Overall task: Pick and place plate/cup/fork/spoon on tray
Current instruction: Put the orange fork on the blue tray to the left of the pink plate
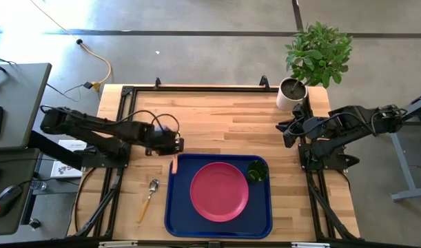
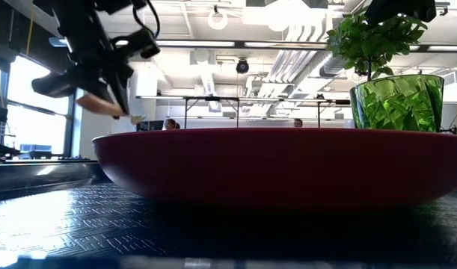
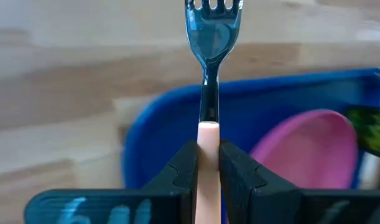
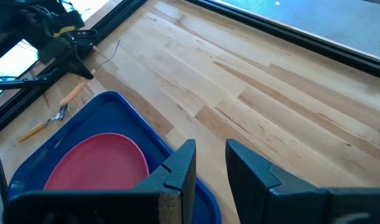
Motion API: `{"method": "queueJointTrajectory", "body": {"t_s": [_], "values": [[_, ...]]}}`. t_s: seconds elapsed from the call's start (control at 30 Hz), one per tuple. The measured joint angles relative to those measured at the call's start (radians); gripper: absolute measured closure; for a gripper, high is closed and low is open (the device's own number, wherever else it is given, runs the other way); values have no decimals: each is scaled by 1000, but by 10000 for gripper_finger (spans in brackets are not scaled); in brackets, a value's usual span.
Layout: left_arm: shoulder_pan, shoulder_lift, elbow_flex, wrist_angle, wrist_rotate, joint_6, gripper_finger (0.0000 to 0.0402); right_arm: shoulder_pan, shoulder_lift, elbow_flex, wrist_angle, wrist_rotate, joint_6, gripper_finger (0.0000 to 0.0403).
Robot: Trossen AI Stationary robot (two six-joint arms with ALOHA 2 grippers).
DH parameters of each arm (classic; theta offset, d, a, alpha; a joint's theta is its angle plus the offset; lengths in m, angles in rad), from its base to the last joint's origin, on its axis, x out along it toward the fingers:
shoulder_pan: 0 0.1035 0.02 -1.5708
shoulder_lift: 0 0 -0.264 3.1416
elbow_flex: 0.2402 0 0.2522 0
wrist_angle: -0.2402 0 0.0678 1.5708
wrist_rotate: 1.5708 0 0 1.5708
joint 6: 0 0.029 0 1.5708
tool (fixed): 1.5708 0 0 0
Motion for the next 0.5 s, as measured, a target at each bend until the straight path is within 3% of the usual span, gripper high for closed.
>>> {"method": "queueJointTrajectory", "body": {"t_s": [0.3, 0.5], "values": [[-133, 6, 100, 6, -128, -82, 368, 0, 0, 0, -15, -4, -2, 324], [-201, 24, 184, -69, -140, -116, 368, 0, 0, 0, -19, -4, 6, 324]]}}
